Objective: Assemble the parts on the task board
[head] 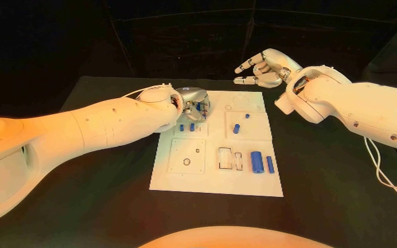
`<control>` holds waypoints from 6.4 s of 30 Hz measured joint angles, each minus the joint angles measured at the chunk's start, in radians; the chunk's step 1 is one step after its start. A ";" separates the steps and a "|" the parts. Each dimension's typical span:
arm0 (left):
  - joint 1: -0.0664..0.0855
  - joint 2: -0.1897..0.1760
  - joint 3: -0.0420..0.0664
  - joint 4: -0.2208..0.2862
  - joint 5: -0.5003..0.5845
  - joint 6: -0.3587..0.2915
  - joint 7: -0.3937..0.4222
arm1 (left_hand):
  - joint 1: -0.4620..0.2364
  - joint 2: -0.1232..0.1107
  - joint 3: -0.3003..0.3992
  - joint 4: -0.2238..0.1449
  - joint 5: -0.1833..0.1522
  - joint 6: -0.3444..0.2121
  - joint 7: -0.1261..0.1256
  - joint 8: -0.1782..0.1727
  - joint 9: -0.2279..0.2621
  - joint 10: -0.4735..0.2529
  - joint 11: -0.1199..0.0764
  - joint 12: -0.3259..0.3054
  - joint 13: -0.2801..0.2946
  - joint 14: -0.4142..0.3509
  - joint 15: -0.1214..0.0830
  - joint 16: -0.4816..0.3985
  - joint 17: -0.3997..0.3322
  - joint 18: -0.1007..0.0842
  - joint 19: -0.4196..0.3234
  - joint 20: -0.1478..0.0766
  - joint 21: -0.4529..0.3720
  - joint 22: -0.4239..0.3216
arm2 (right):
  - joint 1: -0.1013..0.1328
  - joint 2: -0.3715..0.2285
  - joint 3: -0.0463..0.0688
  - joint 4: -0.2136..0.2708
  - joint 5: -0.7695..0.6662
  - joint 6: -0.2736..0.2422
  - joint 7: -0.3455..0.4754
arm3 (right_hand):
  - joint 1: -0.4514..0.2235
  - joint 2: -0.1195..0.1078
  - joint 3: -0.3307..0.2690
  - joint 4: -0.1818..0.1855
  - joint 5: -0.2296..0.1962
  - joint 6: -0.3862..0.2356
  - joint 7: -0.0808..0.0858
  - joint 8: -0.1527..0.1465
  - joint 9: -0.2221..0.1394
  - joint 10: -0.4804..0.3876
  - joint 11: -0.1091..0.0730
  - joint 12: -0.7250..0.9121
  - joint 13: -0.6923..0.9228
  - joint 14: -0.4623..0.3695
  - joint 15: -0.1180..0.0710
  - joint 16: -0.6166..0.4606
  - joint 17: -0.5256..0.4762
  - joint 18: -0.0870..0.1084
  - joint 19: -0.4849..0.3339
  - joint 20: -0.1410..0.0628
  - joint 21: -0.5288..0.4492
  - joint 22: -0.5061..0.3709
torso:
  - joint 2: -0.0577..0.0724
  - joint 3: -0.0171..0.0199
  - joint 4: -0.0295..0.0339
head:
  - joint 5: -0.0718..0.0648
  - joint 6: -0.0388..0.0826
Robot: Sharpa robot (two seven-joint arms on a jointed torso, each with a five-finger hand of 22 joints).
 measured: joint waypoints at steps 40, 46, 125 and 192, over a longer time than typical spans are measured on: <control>0.000 -0.165 0.069 0.111 0.027 0.009 0.006 | -0.035 -0.018 0.012 -0.013 -0.001 0.011 0.004 -0.029 -0.001 0.028 -0.007 -0.039 -0.003 0.000 0.000 0.000 -0.016 0.000 0.000 0.000 0.013 0.017 | 0.000 0.000 0.000 -0.006 0.000 0.000 0.001 | -0.004 0.004 0.000 0.000 0.000 0.000 0.000 0.000 0.000 0.000 0.000 0.000 0.000 0.000 0.000 0.000 0.000 0.000 0.000 0.000 0.000 0.000 | 0.000 0.0000 -0.0012 | 0.010 0.008; -0.001 -0.165 0.069 0.105 0.028 0.027 0.004 | -0.038 -0.021 0.012 -0.013 -0.001 0.011 0.004 -0.029 -0.001 0.028 -0.008 -0.039 -0.003 0.000 0.000 0.000 -0.017 0.000 0.000 0.000 0.013 0.019 | 0.000 0.000 0.000 -0.005 0.000 0.000 0.001 | -0.004 0.004 0.000 0.000 0.000 0.000 0.000 0.000 0.000 0.000 0.000 0.000 0.000 0.000 0.000 0.000 0.000 0.000 0.000 0.000 0.000 0.000 | 0.000 0.0006 -0.0012 | 0.009 0.007; -0.012 -0.254 0.072 0.102 0.410 -0.051 0.138 | -0.084 -0.046 -0.015 0.001 -0.001 -0.072 0.047 -0.143 -0.009 -0.150 0.060 -0.147 -0.024 -0.133 0.050 -0.169 -0.371 0.045 -0.190 0.045 -0.319 -0.261 | -0.019 -0.005 0.000 -0.076 -0.265 0.065 -0.077 | 0.115 -0.014 0.068 -0.032 -0.005 0.099 -0.023 0.022 -0.002 -0.366 -0.006 -1.101 -0.882 0.000 -0.011 -0.164 -0.060 0.032 -0.077 -0.016 -0.139 -0.177 | -0.001 0.0007 0.0001 | -0.009 0.021; -0.012 -0.395 0.072 0.231 1.279 -0.007 0.465 | -0.068 -0.006 -0.040 -0.010 0.003 -0.036 0.043 -0.122 0.001 -0.088 0.034 -0.018 0.004 -0.316 0.041 -0.373 -0.716 0.054 -0.292 0.041 -0.447 -0.352 | -0.143 -0.007 -0.001 0.021 -0.794 0.116 -0.236 | 0.106 -0.067 0.483 -0.146 -0.124 0.227 -0.027 -0.031 0.002 -0.219 -0.013 -1.241 -1.187 0.000 -0.018 -0.182 -0.089 0.047 -0.055 -0.023 -0.143 -0.162 | -0.001 -0.0008 -0.0013 | -0.052 0.021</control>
